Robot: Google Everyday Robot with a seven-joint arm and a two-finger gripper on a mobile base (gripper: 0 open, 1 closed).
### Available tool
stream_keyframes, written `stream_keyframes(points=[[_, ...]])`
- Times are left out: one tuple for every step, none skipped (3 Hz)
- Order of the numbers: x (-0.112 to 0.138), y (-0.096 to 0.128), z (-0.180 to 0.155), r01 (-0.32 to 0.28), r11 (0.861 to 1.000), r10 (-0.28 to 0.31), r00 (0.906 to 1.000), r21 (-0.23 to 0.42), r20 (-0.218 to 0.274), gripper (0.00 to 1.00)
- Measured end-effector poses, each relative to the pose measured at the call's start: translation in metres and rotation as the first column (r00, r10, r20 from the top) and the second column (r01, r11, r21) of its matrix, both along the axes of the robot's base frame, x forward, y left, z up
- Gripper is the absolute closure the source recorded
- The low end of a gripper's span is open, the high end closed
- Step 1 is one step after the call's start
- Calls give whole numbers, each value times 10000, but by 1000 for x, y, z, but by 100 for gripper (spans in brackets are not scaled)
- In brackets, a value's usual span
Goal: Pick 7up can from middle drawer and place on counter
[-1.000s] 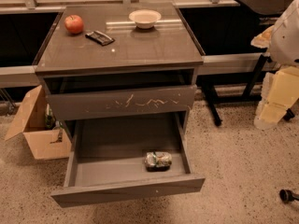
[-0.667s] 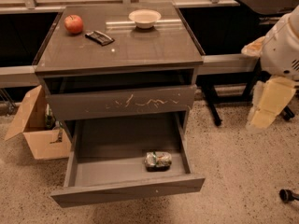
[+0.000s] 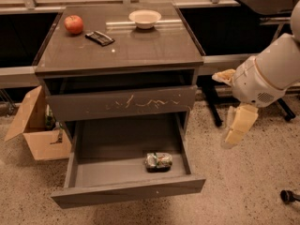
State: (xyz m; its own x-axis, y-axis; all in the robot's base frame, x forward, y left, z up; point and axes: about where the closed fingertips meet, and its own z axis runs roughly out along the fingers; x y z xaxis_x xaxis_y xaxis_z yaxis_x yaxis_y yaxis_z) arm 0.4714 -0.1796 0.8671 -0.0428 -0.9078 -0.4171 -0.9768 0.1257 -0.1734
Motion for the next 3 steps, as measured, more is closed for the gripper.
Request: stream_keyframes(points=[[6, 18, -46, -246, 9936, 280, 9992, 1101, -300, 0], [6, 21, -56, -400, 9932, 437, 9985, 1091, -320, 0], [9, 32, -88, -911, 9901, 957, 9947, 1064, -389, 0]])
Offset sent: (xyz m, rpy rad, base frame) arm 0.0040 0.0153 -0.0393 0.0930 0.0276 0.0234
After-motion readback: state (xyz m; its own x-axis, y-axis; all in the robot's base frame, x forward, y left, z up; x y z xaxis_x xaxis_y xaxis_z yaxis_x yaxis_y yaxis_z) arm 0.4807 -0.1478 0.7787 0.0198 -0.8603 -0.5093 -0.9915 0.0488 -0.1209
